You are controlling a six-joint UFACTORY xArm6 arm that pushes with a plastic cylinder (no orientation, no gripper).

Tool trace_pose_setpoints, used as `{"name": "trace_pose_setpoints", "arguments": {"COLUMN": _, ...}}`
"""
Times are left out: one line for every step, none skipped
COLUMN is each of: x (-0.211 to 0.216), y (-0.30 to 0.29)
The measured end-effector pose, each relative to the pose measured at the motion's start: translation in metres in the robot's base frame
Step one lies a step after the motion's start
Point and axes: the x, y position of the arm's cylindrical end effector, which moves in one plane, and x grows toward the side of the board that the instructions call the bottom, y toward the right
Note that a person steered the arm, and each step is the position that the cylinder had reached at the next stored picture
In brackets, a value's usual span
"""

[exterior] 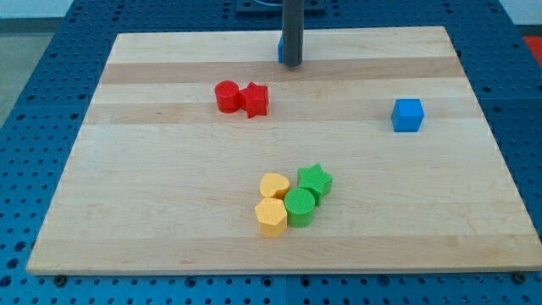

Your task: Move your arm to the bottom of the red star

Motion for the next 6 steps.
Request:
{"name": "trace_pose_setpoints", "arguments": {"x": 0.022, "y": 0.0}}
{"name": "trace_pose_setpoints", "arguments": {"x": 0.051, "y": 0.0}}
{"name": "trace_pose_setpoints", "arguments": {"x": 0.085, "y": 0.0}}
{"name": "trace_pose_setpoints", "arguments": {"x": 0.123, "y": -0.004}}
{"name": "trace_pose_setpoints", "arguments": {"x": 0.14, "y": -0.035}}
{"name": "trace_pose_setpoints", "arguments": {"x": 0.141, "y": -0.065}}
